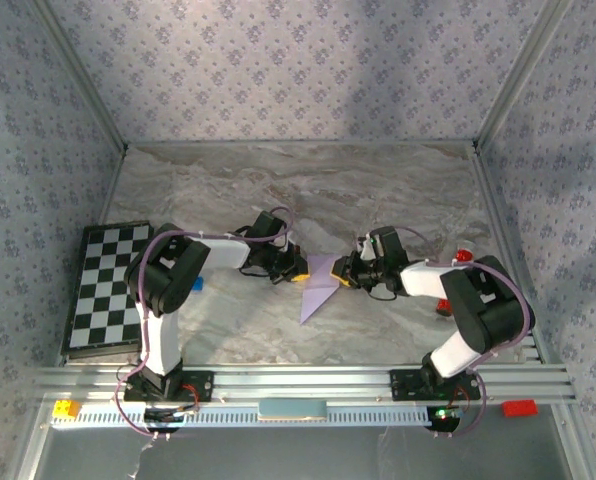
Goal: Fold a paper plane with a square sheet of paper (pick it up from the middle)
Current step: Fold the wing for the fifth time at the center of the table.
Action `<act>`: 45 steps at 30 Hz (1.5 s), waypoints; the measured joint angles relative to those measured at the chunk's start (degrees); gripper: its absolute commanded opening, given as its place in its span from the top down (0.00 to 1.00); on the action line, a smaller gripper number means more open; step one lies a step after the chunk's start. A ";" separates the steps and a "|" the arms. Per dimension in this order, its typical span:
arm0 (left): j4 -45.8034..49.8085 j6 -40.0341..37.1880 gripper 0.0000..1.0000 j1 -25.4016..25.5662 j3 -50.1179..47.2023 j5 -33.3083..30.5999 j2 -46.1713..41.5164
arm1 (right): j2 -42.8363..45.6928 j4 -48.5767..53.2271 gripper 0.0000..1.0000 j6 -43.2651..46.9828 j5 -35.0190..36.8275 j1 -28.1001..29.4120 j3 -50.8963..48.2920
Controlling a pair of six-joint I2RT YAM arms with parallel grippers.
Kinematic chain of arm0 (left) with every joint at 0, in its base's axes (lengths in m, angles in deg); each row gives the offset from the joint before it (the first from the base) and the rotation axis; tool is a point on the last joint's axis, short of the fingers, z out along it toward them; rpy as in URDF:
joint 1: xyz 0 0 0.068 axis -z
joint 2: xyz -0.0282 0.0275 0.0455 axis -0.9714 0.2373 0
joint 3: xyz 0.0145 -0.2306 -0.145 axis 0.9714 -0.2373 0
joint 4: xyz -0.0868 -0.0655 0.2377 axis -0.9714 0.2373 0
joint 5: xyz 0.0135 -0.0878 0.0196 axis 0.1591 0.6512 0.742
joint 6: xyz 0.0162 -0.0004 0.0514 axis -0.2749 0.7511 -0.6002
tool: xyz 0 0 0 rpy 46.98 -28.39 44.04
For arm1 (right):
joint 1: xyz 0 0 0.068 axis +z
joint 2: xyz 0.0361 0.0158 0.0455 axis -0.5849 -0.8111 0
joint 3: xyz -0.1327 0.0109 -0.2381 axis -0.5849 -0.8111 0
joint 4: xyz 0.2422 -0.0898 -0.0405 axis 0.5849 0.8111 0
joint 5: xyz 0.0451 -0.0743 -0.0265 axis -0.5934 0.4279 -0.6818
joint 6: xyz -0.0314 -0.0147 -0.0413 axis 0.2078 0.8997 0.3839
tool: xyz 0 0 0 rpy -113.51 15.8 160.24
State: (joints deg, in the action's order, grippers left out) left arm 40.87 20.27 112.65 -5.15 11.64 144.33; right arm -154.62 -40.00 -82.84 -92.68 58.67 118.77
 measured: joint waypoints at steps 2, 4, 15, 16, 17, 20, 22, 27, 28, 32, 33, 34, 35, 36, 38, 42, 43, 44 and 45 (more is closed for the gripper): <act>0.00 -0.02 0.94 0.00 0.00 0.00 0.00 | -0.11 0.44 0.90 0.33 -0.04 0.00 0.00; 0.02 -0.39 0.83 0.02 0.00 -0.15 -0.13 | -0.11 0.76 0.94 0.28 0.00 0.00 0.00; 6.01 -10.91 0.65 5.75 -2.54 -16.33 -16.26 | 6.93 -1.84 0.96 -12.04 7.63 1.46 -4.33; 6.73 -12.55 0.64 7.41 -2.64 -18.43 -17.53 | 7.80 -1.84 0.96 -13.14 8.55 1.86 -4.48; 7.56 -14.36 0.63 9.40 -2.80 -20.59 -18.62 | 8.66 -1.84 0.96 -14.21 9.40 2.25 -4.50; 9.29 -19.21 0.59 15.13 -3.52 -25.97 -19.91 | 10.25 -1.84 0.96 -16.02 11.04 3.08 -4.52; 10.62 -22.16 0.58 18.69 -3.93 -29.44 -19.85 | 10.62 -1.81 0.96 -16.74 11.67 3.32 -4.52; 13.49 -27.52 0.55 27.12 -3.82 -40.57 -19.50 | 10.69 -1.79 0.96 -17.51 12.74 3.43 -4.55; 13.81 -28.13 0.55 28.44 -3.54 -42.64 -18.97 | 10.69 -1.79 0.97 -17.53 12.81 3.43 -4.55; 15.52 -29.40 0.54 31.69 -2.10 -50.49 -15.43 | 10.73 -1.77 0.96 -17.70 13.14 3.43 -4.57; 16.15 -29.59 0.55 32.04 -1.75 -52.11 -14.58 | 10.73 -1.75 0.96 -17.70 13.16 3.43 -4.59; 16.55 -29.83 0.56 32.20 -1.49 -53.33 -13.94 | 10.73 -1.66 0.96 -17.70 13.16 3.43 -4.61; 16.96 -30.03 0.56 32.44 -1.14 -54.73 -13.16 | 10.73 -1.57 0.96 -17.70 13.16 3.43 -4.61; 17.27 -30.32 0.57 32.61 -0.81 -55.95 -12.48 | 10.73 -1.49 0.96 -17.70 13.16 3.43 -4.63; 17.64 -30.84 0.58 32.87 -0.55 -57.66 -11.82 | 10.75 -1.36 0.96 -17.70 13.16 3.43 -4.68; 17.84 -31.93 0.60 33.51 -0.20 -59.49 -11.65 | 11.06 -1.18 0.96 -17.70 13.18 3.43 -4.92; 17.81 -32.17 0.60 33.59 0.09 -59.82 -11.47 | 11.08 -1.14 0.96 -17.70 13.18 3.43 -4.92; 17.79 -32.39 0.60 33.73 0.35 -60.13 -11.32 | 11.10 -1.14 0.96 -17.70 13.18 3.43 -4.92; 17.77 -32.59 0.61 33.77 0.59 -60.39 -11.19 | 11.10 -1.07 0.96 -17.70 13.18 3.43 -4.92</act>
State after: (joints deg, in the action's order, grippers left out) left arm 58.64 -12.32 146.42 -4.56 -48.75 133.14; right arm -143.52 -41.07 -100.54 -79.50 62.10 113.85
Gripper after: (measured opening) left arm 0.401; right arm 0.053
